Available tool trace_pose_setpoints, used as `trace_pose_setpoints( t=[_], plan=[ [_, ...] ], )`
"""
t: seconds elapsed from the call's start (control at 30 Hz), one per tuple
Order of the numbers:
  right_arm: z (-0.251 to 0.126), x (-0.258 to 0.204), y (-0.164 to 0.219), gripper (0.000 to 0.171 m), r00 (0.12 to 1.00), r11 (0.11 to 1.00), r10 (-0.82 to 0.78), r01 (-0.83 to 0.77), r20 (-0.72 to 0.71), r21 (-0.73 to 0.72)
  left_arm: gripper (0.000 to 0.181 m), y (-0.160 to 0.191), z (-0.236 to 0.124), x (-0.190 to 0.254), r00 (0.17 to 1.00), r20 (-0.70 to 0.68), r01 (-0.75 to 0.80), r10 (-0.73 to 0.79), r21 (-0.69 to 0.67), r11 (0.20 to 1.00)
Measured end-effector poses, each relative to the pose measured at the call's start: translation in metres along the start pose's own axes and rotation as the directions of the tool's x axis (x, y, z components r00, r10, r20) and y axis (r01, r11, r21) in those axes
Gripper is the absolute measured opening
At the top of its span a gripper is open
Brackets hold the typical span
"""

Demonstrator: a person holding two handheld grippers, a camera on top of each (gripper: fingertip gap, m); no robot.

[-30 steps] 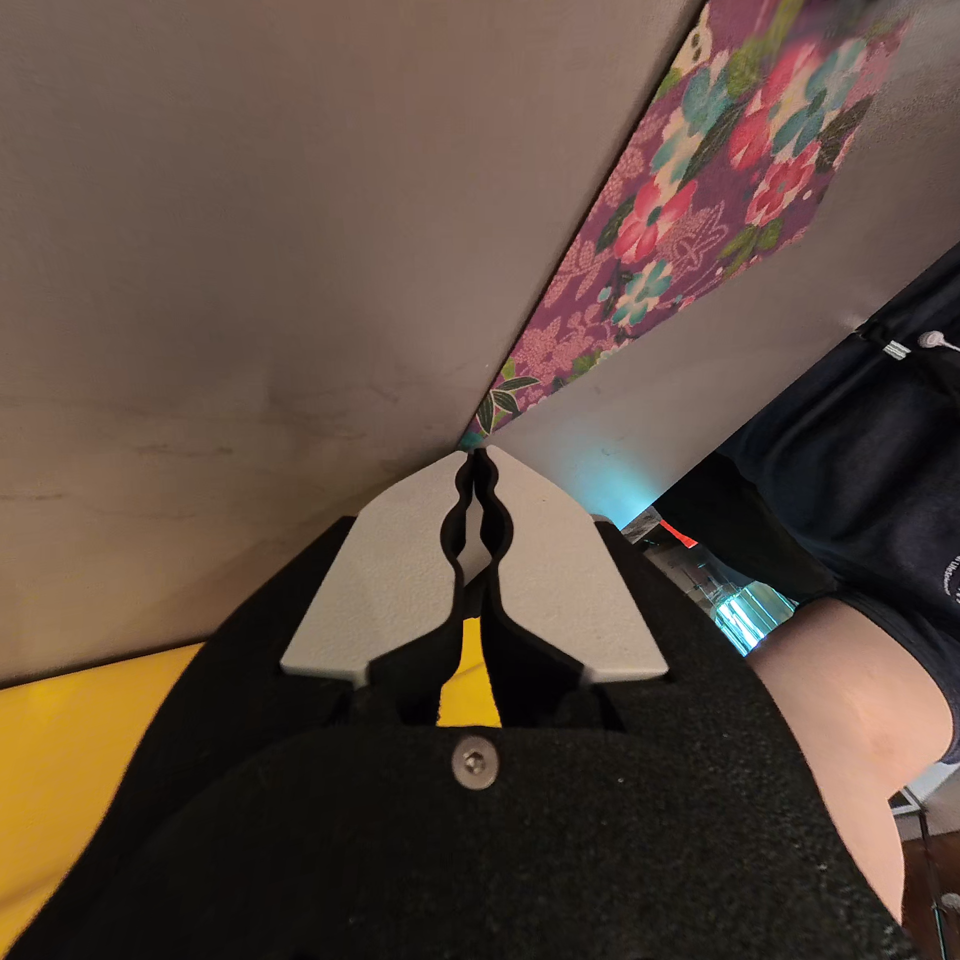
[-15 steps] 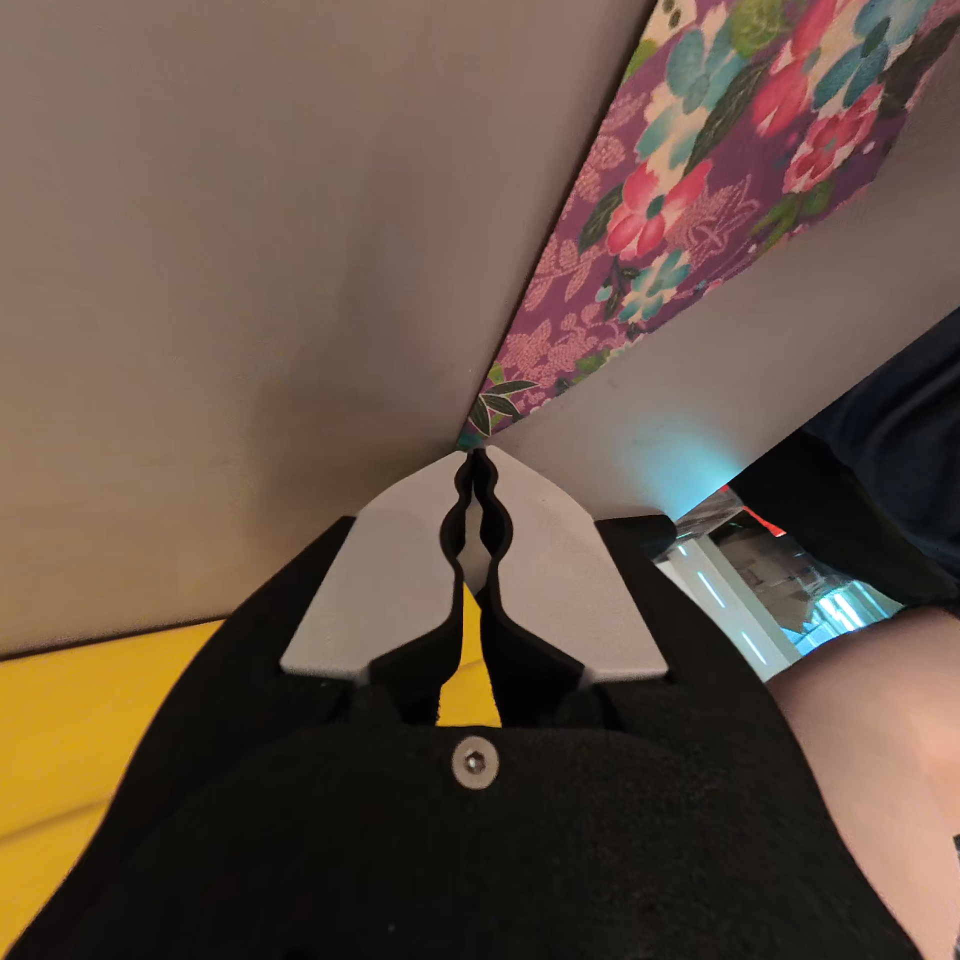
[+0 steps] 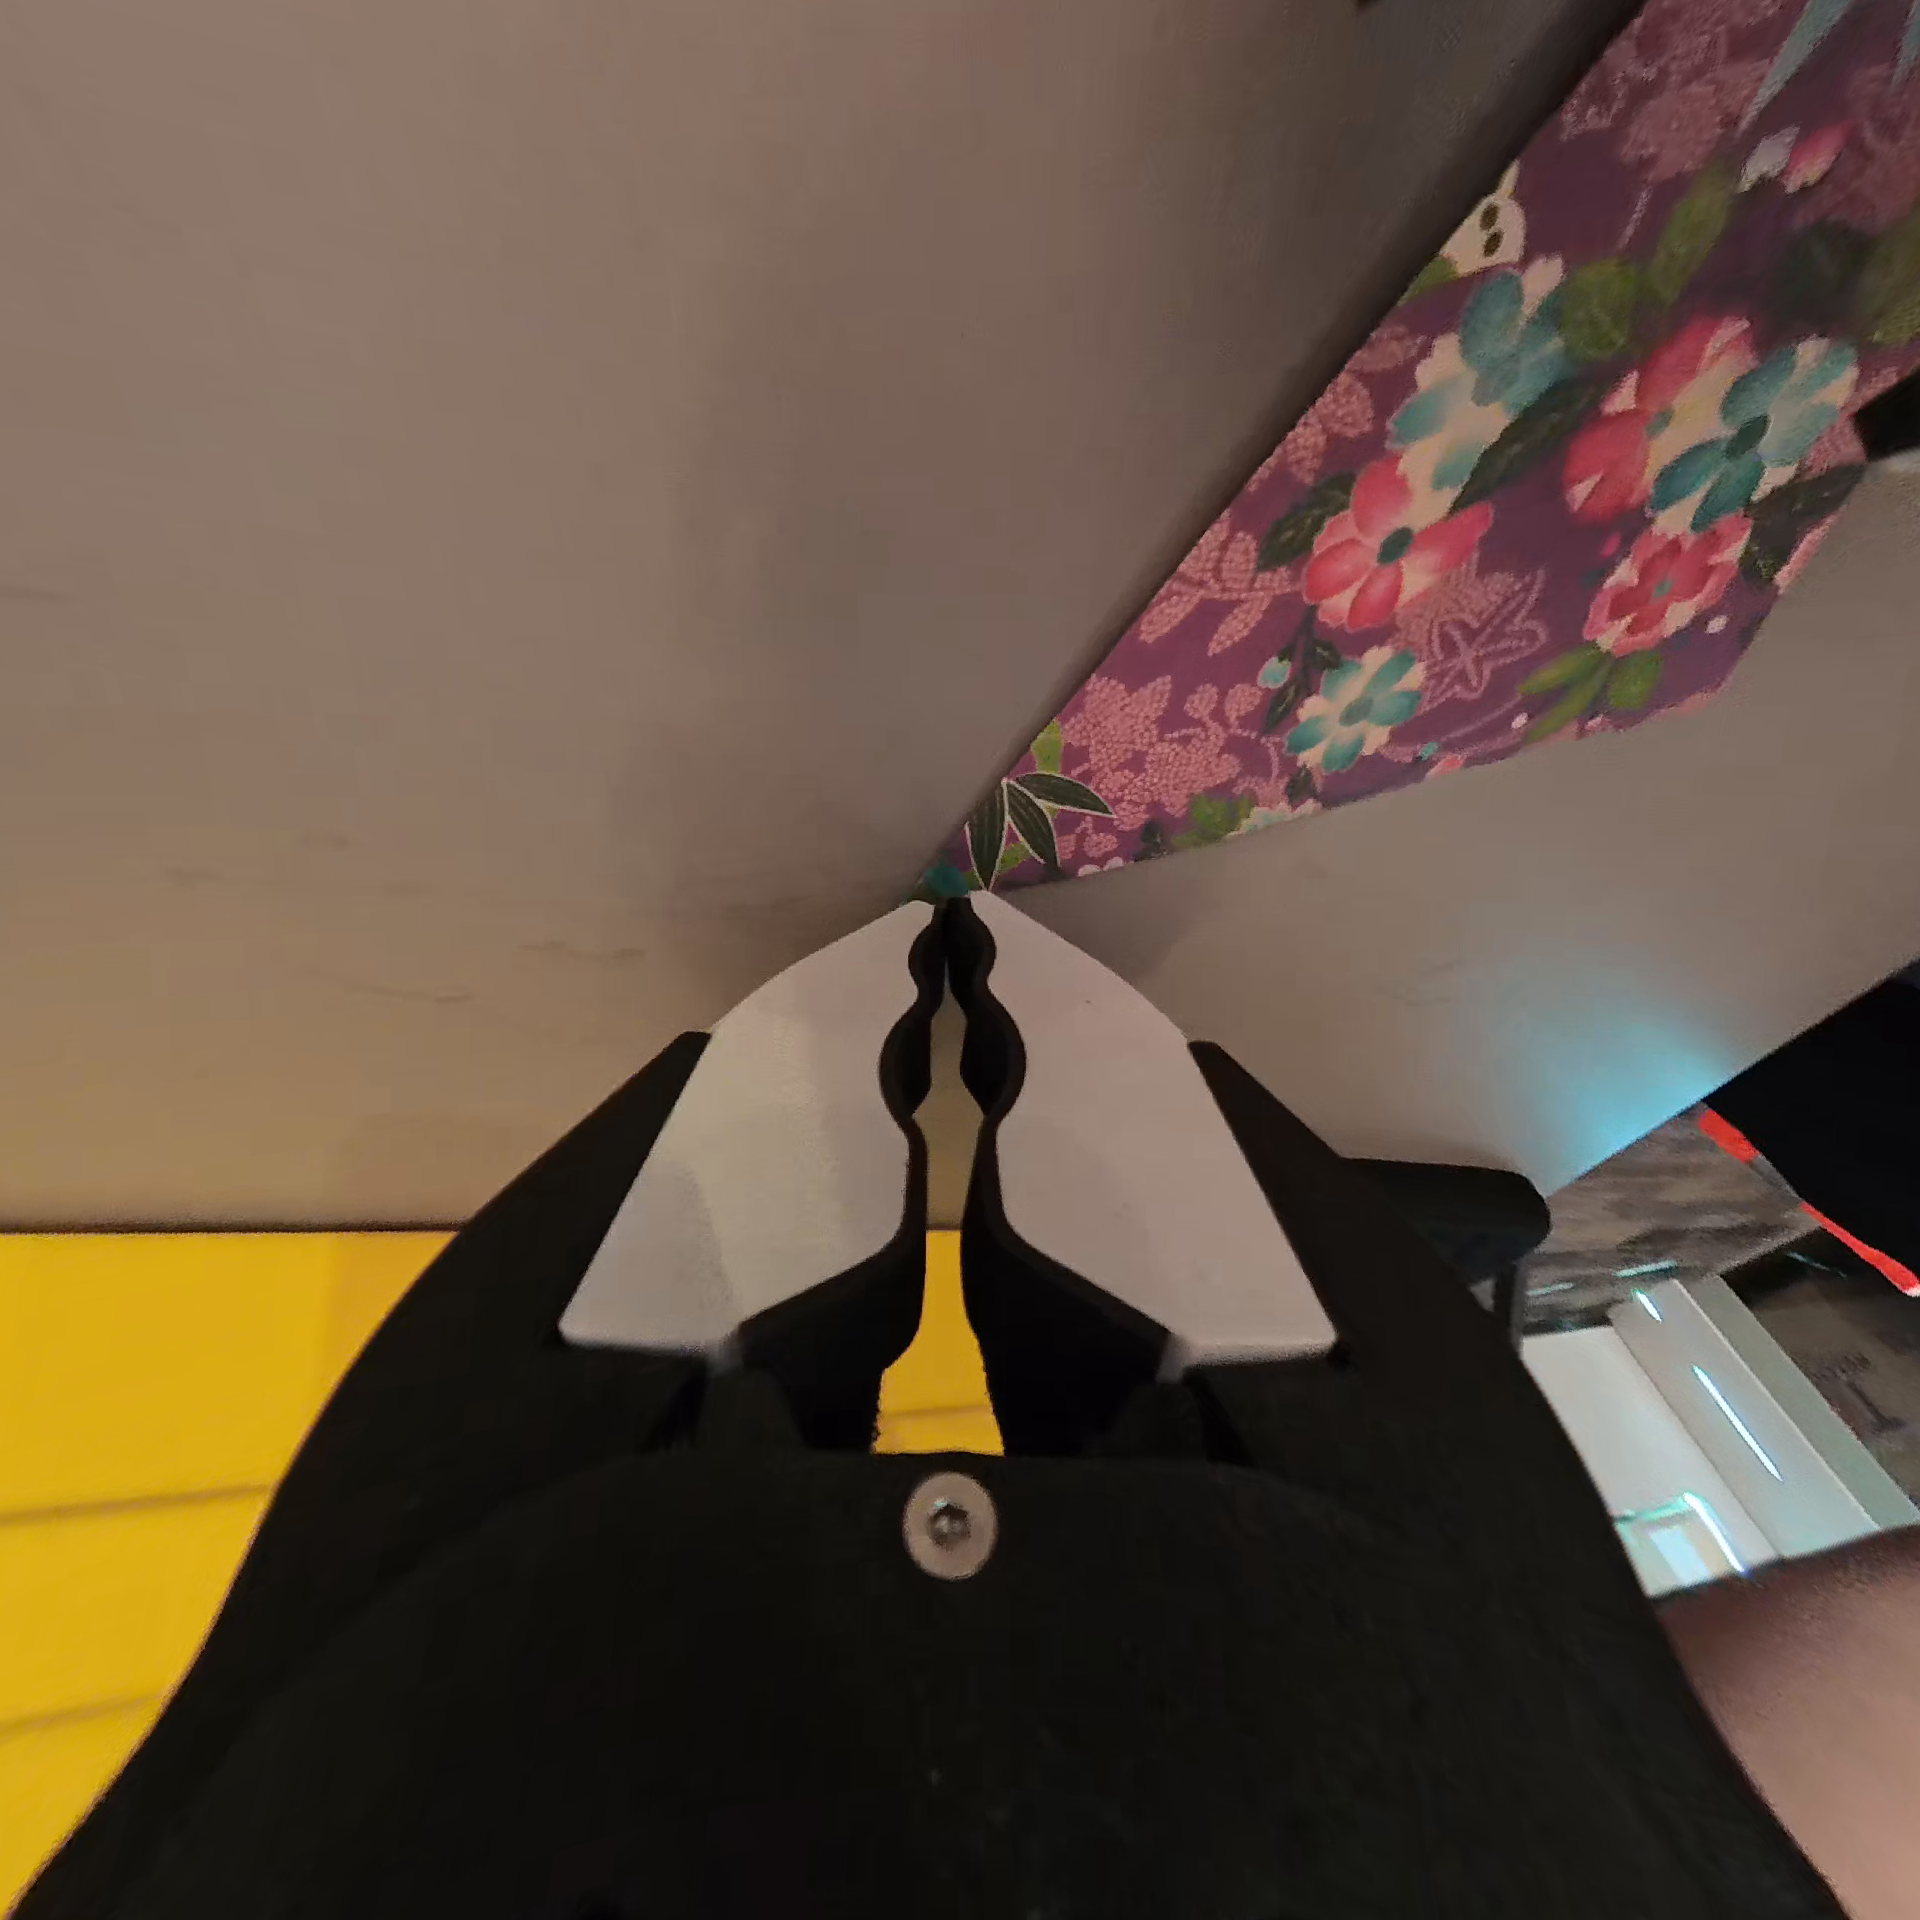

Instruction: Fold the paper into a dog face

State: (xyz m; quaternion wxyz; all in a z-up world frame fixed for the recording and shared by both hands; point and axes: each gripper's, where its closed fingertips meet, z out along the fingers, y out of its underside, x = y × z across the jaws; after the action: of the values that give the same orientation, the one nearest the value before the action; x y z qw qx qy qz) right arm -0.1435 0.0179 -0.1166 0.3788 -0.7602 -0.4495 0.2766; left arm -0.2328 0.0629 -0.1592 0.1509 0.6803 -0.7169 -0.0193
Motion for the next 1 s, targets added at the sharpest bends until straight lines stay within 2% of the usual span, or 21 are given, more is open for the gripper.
trace_pose_setpoints(
  t=[0.2,0.37,0.67,0.9,1.0],
  plan=[
    [0.01,-0.006,0.023,0.062,0.997,0.99,0.074,-0.069,0.033,-0.12,0.0,-0.001,0.0,0.002,0.996,0.091,-0.019,0.018,0.007,1.0],
    [0.015,-0.008,0.035,0.073,0.997,0.97,0.066,-0.072,-0.035,-0.232,0.0,-0.004,0.001,0.005,0.996,0.089,0.014,-0.015,0.02,1.0],
    [0.019,-0.011,0.033,0.079,0.99,0.956,0.107,-0.128,-0.089,-0.265,0.0,-0.006,0.0,0.005,0.992,0.071,0.096,-0.105,0.117,0.989],
    [0.021,-0.006,0.035,0.069,0.99,0.956,0.03,-0.068,-0.135,-0.286,0.0,-0.017,-0.004,0.004,0.983,0.117,0.118,-0.143,0.196,0.973],
    [0.02,-0.004,0.034,0.066,0.989,0.966,0.058,-0.089,-0.134,-0.243,0.0,-0.022,-0.01,0.007,0.98,0.126,0.116,-0.151,0.251,0.961]
  ],
)
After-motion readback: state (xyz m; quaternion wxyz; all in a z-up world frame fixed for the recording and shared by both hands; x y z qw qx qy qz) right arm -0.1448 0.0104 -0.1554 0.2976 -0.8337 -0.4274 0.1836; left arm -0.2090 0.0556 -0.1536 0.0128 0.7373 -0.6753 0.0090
